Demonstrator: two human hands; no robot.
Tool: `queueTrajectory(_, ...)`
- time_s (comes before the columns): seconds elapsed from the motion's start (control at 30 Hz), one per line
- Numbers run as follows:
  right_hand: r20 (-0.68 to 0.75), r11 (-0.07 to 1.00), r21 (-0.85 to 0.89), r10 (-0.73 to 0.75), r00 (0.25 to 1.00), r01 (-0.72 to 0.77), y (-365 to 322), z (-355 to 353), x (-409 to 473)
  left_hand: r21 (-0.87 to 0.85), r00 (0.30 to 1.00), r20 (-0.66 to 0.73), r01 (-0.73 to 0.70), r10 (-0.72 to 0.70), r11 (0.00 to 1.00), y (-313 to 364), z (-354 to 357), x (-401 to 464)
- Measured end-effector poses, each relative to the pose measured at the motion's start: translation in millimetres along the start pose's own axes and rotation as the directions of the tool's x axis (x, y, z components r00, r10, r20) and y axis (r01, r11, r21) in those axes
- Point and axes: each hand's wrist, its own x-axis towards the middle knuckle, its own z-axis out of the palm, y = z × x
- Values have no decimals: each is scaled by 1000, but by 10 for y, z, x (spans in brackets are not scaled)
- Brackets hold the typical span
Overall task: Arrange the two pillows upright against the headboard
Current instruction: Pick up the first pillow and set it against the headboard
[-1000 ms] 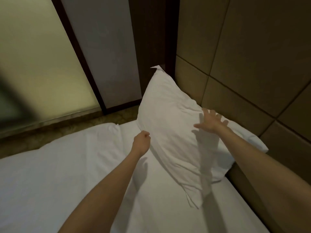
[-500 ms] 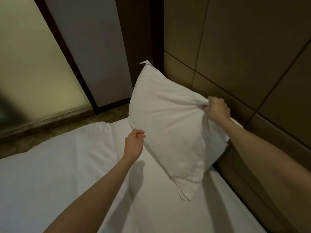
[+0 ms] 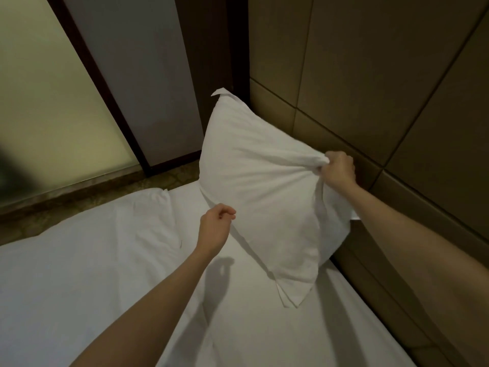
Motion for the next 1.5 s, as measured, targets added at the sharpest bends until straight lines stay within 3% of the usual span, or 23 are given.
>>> queueTrajectory(0.07,-211,999,25,-35,977,42,-89,66,-68,5,998,-55,-35,36,999,69,-59,32)
queueTrajectory(0.1,-248,998,-10,-56,967,55,-59,119,-116,12,996,-73,-42,43,999,82,-85,54)
queueTrajectory(0.17,-139,986,-153,-90,986,69,160,186,-214,34,996,-86,-30,33,999,52,-114,50)
queueTrajectory(0.23,102,963,-267,-8,995,35,417,154,-247,97,995,-100,-2,11,995,-14,-118,20)
queueTrajectory(0.27,186,966,-257,58,981,-9,540,84,-266,144,994,-105,15,0,989,-45,-93,-15)
queueTrajectory(0.33,253,994,-77,100,962,-83,653,-41,-300,198,993,-117,31,-8,980,-92,-51,-82)
queueTrajectory(0.4,223,991,47,108,969,-122,663,-171,-306,212,994,-108,32,-9,977,-77,13,-143)
queueTrajectory(0.47,133,996,-39,80,988,-75,573,-293,-267,233,996,-93,23,-1,972,-4,54,-177)
queueTrajectory(0.6,-159,986,-131,-128,979,108,350,-523,-270,171,998,-56,13,-3,985,190,88,-225)
queueTrajectory(0.67,-140,974,-209,-117,983,86,415,-559,-361,134,999,-39,21,-16,991,224,91,-256)
queueTrajectory(0.77,62,891,-450,-39,997,63,635,-597,-574,147,999,-27,40,-36,988,212,92,-358)
queueTrajectory(0.8,63,883,-460,-70,996,91,660,-650,-612,155,999,-20,47,-44,987,211,93,-398)
queueTrajectory(0.9,-70,887,-406,-271,960,221,483,-859,-580,174,998,42,41,-49,984,216,78,-504)
queueTrajectory(1.0,-167,893,-358,-350,922,274,191,-992,-464,212,995,99,2,-24,977,224,26,-578)
queueTrajectory(1.1,-31,871,-433,-271,962,231,176,-943,-520,236,994,104,5,-30,972,208,-7,-657)
queueTrajectory(1.23,169,862,-494,-33,985,114,464,-768,-793,226,991,101,60,-85,972,203,61,-764)
queueTrajectory(1.4,149,921,-363,204,968,-138,751,-732,-1058,210,983,157,65,-99,976,221,172,-1021)
queueTrajectory(1.5,102,931,-185,335,937,-313,1031,-690,-1285,239,984,138,76,-111,968,215,209,-1124)
